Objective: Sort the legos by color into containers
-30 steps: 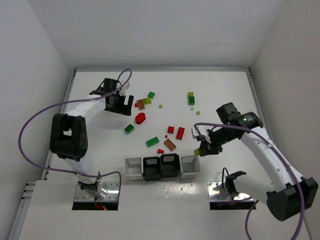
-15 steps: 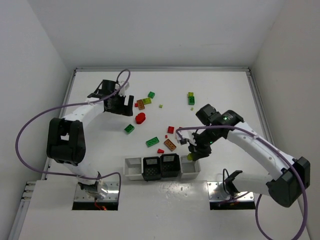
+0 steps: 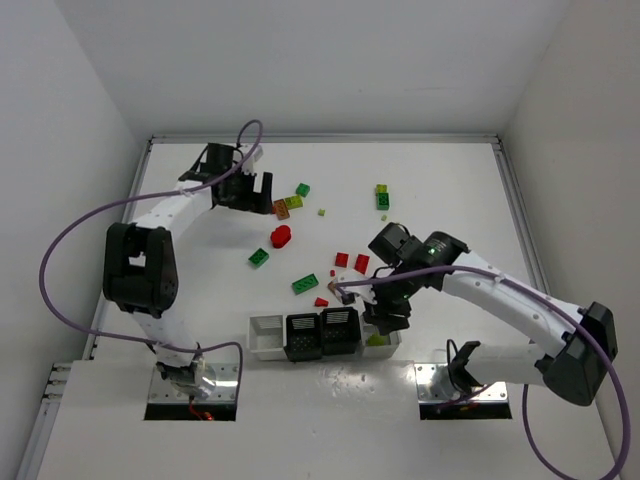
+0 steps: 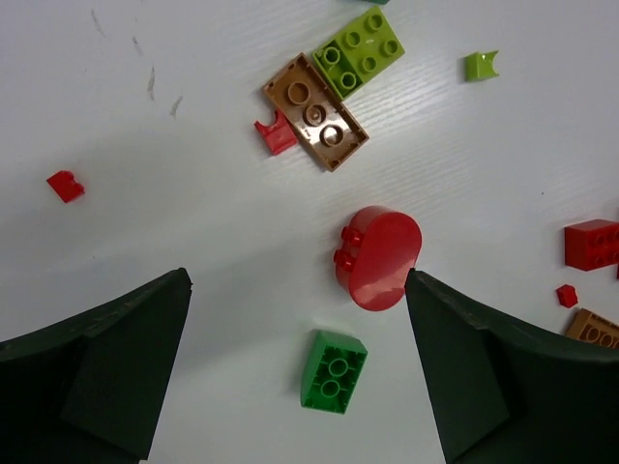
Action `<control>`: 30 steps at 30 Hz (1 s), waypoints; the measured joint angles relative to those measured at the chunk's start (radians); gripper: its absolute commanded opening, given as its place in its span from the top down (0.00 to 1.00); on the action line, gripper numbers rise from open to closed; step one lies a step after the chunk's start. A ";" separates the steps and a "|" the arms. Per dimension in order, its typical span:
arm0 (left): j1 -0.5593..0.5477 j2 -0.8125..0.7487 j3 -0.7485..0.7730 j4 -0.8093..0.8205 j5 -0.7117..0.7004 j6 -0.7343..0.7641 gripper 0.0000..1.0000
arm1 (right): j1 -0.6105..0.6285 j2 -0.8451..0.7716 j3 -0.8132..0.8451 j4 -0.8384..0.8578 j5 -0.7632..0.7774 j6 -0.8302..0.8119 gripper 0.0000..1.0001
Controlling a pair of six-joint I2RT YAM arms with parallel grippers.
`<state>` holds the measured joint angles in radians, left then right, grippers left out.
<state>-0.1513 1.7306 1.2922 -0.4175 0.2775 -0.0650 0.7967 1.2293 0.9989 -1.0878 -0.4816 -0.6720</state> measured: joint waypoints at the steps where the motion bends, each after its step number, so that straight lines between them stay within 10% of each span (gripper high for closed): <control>1: -0.001 0.018 0.016 0.002 0.000 -0.001 0.04 | 0.009 0.000 -0.003 0.010 0.011 0.015 0.43; 30: -0.161 0.600 0.623 -0.098 -0.053 0.317 0.29 | -0.117 -0.014 0.177 0.175 0.216 0.505 0.30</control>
<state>-0.3126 2.3302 1.9148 -0.5156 0.2249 0.2516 0.6796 1.2148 1.1755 -0.9127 -0.2653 -0.1669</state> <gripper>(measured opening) 0.744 0.679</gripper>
